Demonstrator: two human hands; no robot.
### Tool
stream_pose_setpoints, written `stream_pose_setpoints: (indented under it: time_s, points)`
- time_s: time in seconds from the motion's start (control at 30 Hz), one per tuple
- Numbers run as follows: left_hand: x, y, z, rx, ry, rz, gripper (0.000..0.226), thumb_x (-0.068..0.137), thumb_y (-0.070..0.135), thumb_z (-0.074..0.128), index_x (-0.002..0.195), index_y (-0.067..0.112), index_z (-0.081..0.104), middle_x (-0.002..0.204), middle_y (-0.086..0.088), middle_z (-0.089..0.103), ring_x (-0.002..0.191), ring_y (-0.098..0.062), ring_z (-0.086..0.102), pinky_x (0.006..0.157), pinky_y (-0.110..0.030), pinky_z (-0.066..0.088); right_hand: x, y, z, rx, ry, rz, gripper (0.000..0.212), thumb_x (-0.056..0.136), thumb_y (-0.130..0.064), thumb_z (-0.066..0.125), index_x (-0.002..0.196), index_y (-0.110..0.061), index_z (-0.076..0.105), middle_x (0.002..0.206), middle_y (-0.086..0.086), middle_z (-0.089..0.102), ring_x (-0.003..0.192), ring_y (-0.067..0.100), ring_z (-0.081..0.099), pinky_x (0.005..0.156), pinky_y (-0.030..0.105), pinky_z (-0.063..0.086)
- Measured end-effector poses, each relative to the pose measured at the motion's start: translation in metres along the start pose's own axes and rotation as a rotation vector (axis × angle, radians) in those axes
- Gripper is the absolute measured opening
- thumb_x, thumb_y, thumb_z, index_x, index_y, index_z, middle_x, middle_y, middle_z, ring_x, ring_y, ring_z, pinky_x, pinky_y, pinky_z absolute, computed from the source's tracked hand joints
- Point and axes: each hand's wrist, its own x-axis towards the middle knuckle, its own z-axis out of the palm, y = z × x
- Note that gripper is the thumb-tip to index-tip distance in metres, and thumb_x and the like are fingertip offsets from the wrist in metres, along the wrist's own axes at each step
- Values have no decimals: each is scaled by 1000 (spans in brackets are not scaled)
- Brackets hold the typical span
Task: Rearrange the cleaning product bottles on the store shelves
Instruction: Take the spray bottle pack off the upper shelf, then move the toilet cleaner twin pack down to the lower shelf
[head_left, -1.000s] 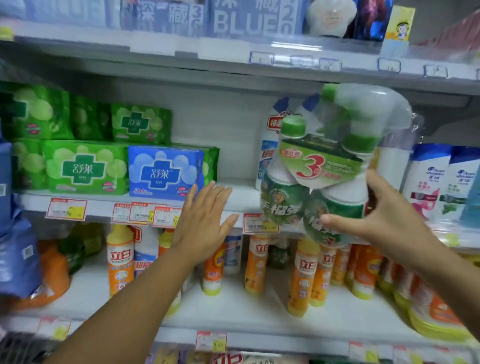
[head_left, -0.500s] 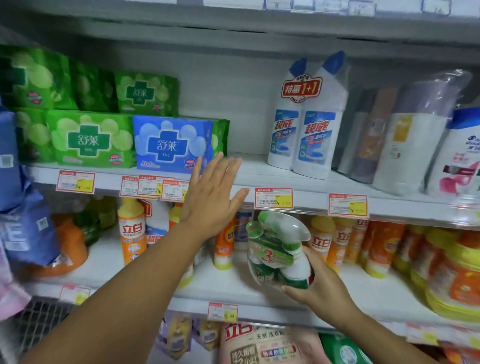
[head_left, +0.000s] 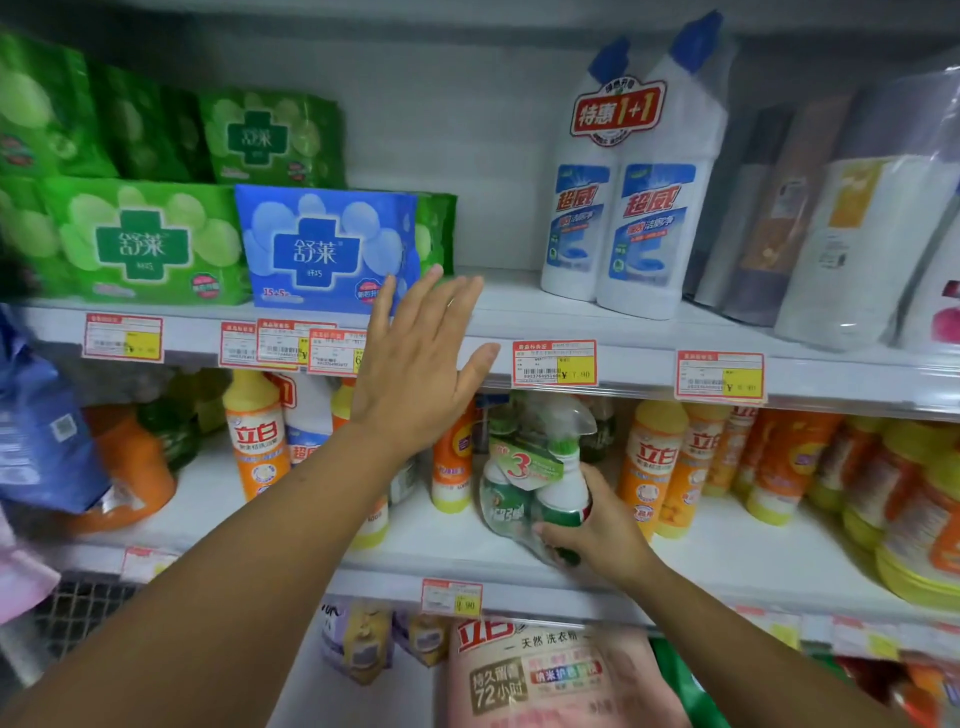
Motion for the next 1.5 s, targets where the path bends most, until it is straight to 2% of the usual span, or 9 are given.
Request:
stream_pose_setpoints:
  time_s: [0.13,0.4,0.6,0.73,0.83,0.97,1.1,1.27,1.5]
  points:
    - [0,0,0,14,6,-4,59,95,50,27,144,17,27,146,-4,38,140,-21,22,116,-47,5,6,12,3,23,-8,74,72,64,-23,86,123,-31,45,107,-19,60,99,2,60,78,20,48]
    - [0,1,-2,18,-9,-15,59,95,50,26,144,17,26,146,-4,38,140,-21,22,116,-46,4,-7,6,-4,-238,-41,93,81,75,-34,77,139,-23,29,123,-2,60,108,20,59,83,31,48]
    - [1,1,-5,-2,-24,-9,60,95,51,26,144,17,27,146,-4,38,140,-21,22,116,-45,4,-66,-78,-48,-106,324,-220,26,88,-31,60,114,-37,58,88,-16,69,80,1,65,68,16,50]
    - [0,1,-7,-3,-41,-5,60,94,53,23,144,18,25,146,-3,38,140,-20,23,116,-46,6,-40,-167,-103,-8,629,-483,31,92,-26,56,117,-42,49,105,-12,60,91,2,61,72,11,48]
    - [0,1,-9,-14,-49,-3,61,94,53,23,144,19,27,145,-3,40,140,-21,24,116,-47,8,19,-196,-140,-177,652,-338,57,89,-27,63,140,-25,35,131,-5,44,113,4,48,90,8,41]
    - [0,1,-10,-30,-62,-15,61,93,55,20,143,19,29,144,-2,42,139,-21,26,115,-47,10,82,-199,-163,-11,492,-36,86,80,-25,74,147,-18,20,142,8,47,123,25,53,94,42,48]
    - [0,1,-8,-46,-60,-15,61,93,55,21,143,21,29,144,-1,42,138,-21,27,114,-47,10,116,-190,-164,102,416,9,60,71,-22,82,120,-14,47,111,6,66,94,22,67,67,30,53]
    - [0,0,-7,-49,-59,-14,60,94,55,20,143,22,26,144,1,41,139,-20,26,114,-47,9,120,-186,-158,53,489,-22,47,73,-22,80,110,-15,53,105,4,68,91,23,68,79,42,57]
    - [0,-1,-6,-37,-55,-11,61,94,56,18,143,21,28,144,-1,41,139,-20,27,114,-47,11,82,-202,-172,206,435,-24,37,75,-18,79,108,-15,61,101,3,69,85,21,69,68,35,57]
